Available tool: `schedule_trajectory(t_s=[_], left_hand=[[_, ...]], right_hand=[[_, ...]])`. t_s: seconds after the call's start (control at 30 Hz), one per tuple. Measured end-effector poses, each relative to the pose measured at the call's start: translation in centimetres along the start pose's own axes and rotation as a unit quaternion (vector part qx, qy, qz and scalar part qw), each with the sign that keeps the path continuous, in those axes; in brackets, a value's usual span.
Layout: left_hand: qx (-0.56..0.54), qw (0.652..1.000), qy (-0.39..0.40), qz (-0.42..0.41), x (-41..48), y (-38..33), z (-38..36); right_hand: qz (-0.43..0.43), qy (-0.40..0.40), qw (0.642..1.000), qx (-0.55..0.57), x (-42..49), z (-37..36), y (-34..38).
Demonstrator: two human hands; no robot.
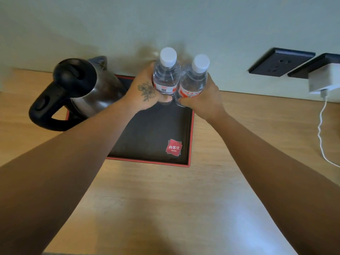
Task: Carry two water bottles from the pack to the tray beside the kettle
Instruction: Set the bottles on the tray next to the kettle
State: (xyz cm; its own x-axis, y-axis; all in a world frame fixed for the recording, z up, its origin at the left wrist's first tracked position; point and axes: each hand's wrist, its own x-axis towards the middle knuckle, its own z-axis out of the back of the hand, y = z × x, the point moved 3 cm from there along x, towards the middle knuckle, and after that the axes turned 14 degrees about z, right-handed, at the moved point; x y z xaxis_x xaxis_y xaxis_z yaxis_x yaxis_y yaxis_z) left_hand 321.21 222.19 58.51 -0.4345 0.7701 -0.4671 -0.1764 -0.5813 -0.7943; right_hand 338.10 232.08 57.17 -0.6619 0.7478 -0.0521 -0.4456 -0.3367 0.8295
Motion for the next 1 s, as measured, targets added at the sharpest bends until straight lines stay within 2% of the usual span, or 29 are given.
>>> schedule_trajectory(t_s=[0.23,0.5,0.67,0.87,0.93,1.0], left_hand=[[0.007,1.0,0.001,-0.023,-0.2,0.5,-0.2],[0.055,0.998,0.012,0.003,-1.8,-1.3,2.3],[0.126,0.987,-0.046,-0.093,-5.2,-6.1,5.3],[0.277,0.927,-0.037,-0.249,-7.3,-10.2,6.6],[0.303,0.914,-0.028,-0.268,-7.6,-10.8,6.4],[0.323,0.911,-0.021,-0.255,-8.0,-11.0,6.2]], right_hand=[[0.012,0.021,1.0,-0.005,0.0,-0.1,0.1],[0.007,0.062,0.998,-0.007,-0.3,2.5,2.5],[0.052,0.047,0.997,-0.026,-0.8,6.2,6.2],[0.139,0.071,0.98,-0.124,-1.6,7.5,9.8],[0.133,0.085,0.977,-0.144,-1.7,7.3,10.2],[0.125,0.085,0.977,-0.153,-1.8,7.2,10.5]])
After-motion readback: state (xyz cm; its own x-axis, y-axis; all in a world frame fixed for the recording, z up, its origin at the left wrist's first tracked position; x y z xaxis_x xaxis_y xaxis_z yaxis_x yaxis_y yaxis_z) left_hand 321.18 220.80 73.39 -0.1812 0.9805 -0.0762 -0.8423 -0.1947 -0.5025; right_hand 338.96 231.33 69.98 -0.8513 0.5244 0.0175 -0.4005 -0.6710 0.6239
